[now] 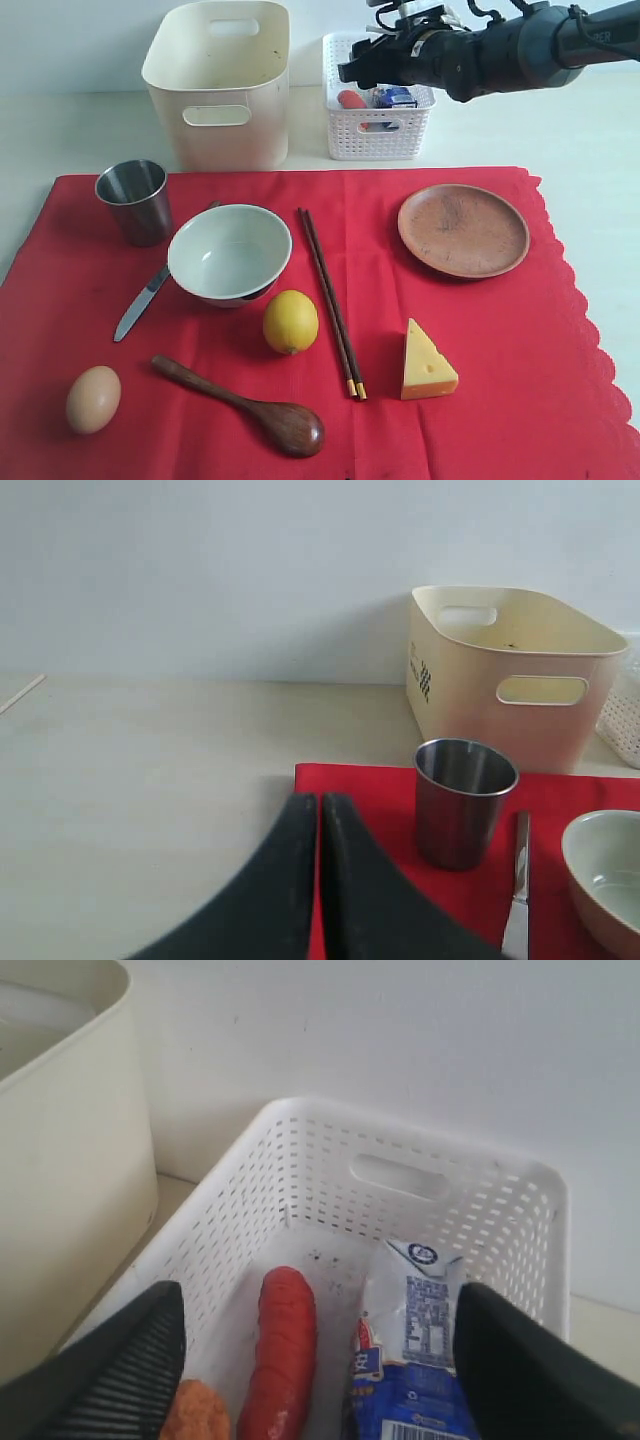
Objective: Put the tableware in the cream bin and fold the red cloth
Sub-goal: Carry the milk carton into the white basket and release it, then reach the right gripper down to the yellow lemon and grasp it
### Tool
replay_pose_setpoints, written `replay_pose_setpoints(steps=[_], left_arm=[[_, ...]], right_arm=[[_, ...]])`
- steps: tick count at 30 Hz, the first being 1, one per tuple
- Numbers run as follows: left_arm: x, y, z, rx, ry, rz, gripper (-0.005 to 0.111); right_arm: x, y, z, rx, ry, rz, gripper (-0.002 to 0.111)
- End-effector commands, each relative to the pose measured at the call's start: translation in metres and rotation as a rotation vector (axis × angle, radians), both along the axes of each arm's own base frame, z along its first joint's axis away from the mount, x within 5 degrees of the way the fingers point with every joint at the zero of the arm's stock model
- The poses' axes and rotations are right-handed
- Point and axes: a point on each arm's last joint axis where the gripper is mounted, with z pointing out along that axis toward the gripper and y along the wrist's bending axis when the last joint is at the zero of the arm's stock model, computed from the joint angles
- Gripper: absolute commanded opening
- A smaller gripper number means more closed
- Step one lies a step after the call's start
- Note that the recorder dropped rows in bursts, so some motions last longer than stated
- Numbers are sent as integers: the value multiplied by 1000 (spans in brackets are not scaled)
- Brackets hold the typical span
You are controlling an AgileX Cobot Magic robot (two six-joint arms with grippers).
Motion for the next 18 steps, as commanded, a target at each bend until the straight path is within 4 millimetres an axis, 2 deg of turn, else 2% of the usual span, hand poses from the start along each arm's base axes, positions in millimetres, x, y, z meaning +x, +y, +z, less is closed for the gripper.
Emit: replay_pose_setpoints(steps=[1, 6, 11, 13, 18], left_arm=[[0, 0, 1, -5, -7, 2, 4], [0, 0, 1, -5, -7, 2, 4], [0, 0, 1, -5, -7, 2, 4], [0, 0, 1, -5, -7, 2, 4], [0, 0, 1, -5, -7, 2, 4]], right_arm=[[-5, -5, 38, 1, 4, -5, 72], [-22, -13, 89, -17, 44, -6, 72], [-44, -24, 130, -50, 110, -6, 72], [-53, -28, 139, -74, 159, -6, 72], [-71, -36, 142, -113, 281, -7, 72]])
